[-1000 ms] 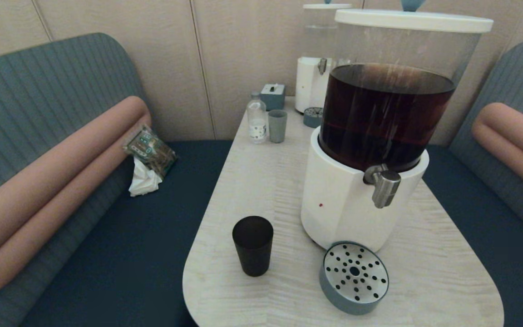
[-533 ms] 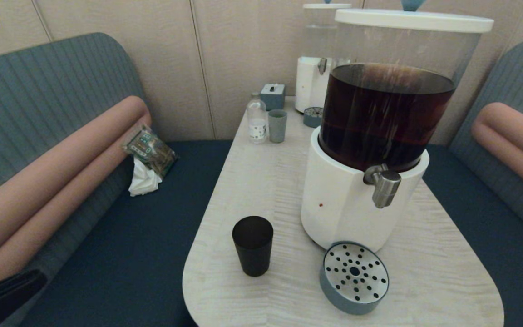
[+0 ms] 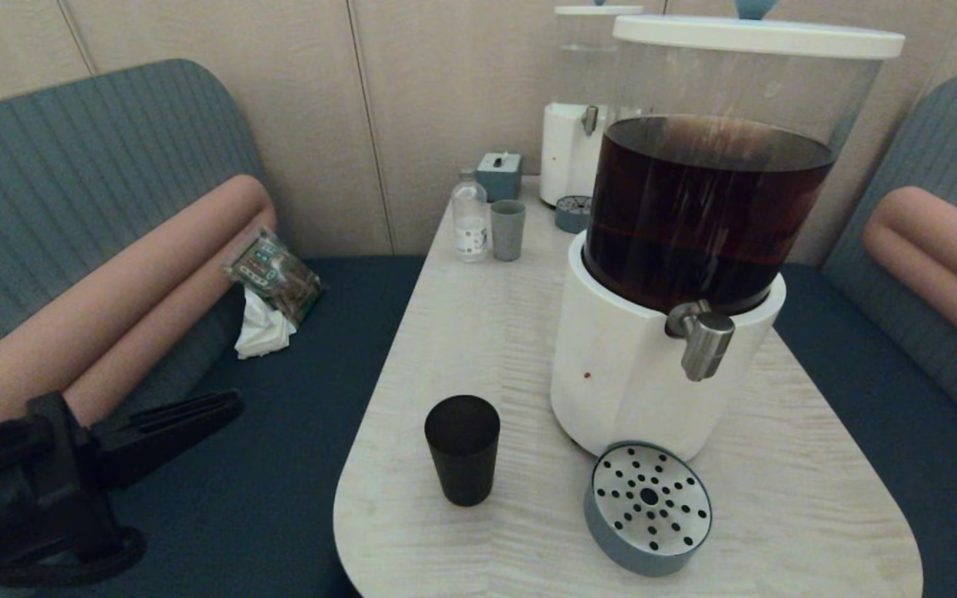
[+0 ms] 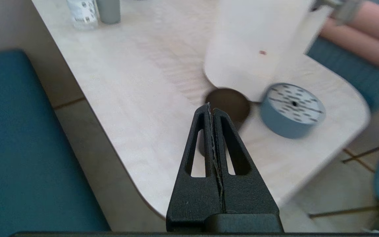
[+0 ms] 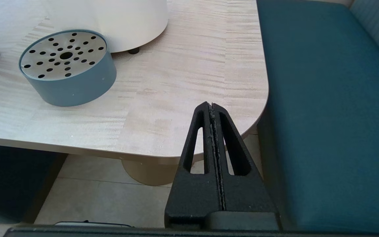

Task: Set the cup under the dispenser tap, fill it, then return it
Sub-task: Pick up the cup

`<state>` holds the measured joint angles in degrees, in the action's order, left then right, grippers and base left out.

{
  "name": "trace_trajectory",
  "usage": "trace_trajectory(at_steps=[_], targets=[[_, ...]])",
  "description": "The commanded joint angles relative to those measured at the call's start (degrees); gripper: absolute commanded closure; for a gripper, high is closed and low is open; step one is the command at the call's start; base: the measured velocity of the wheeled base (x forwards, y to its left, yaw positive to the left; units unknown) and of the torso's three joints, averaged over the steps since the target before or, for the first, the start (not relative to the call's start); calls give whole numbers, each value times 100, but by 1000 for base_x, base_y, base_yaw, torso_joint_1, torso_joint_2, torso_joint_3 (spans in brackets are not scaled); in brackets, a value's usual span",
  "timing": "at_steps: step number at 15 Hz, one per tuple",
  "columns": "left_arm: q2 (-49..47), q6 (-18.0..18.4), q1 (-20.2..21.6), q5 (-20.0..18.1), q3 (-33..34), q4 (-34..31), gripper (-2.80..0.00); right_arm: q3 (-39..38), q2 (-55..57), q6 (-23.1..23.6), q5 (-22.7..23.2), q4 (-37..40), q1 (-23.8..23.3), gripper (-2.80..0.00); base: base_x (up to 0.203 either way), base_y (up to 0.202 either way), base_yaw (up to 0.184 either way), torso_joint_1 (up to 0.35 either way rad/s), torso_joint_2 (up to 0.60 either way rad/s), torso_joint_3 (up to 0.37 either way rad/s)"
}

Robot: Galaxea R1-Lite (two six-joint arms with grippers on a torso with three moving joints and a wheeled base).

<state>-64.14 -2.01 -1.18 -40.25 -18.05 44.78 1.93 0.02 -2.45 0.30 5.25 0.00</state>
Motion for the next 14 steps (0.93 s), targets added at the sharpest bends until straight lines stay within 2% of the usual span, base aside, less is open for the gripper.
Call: trace_trajectory(at_steps=[1,3,4,5,8,11,13,14], targets=[[-1153,44,37,-38,11,1013,0,1,6,-1,-3,2,0,0,0,0,0,0,0,0],[-1591,0,60,-29,59,1843,0,1,6,-1,5,2,0,0,0,0,0,0,0,0],[-1724,34,64,-28,162,1955,0,1,6,-1,5,2,0,0,0,0,0,0,0,0],[-1839,74,62,-47,230,2043,-280,1,6,-1,5,2,0,0,0,0,0,0,0,0],[-2334,90,49,-310,460,2585,-280,1,6,-1,5,2,0,0,0,0,0,0,0,0],[-3145,271,44,-704,833,3527,-280,1,6,-1,5,2,0,0,0,0,0,0,0,0],[-3840,682,46,-1021,1008,4066,-280,1,6,-1,5,2,0,0,0,0,0,0,0,0],[-4009,960,47,-1333,1084,4214,-280,1,6,-1,-4,2,0,0,0,0,0,0,0,0]])
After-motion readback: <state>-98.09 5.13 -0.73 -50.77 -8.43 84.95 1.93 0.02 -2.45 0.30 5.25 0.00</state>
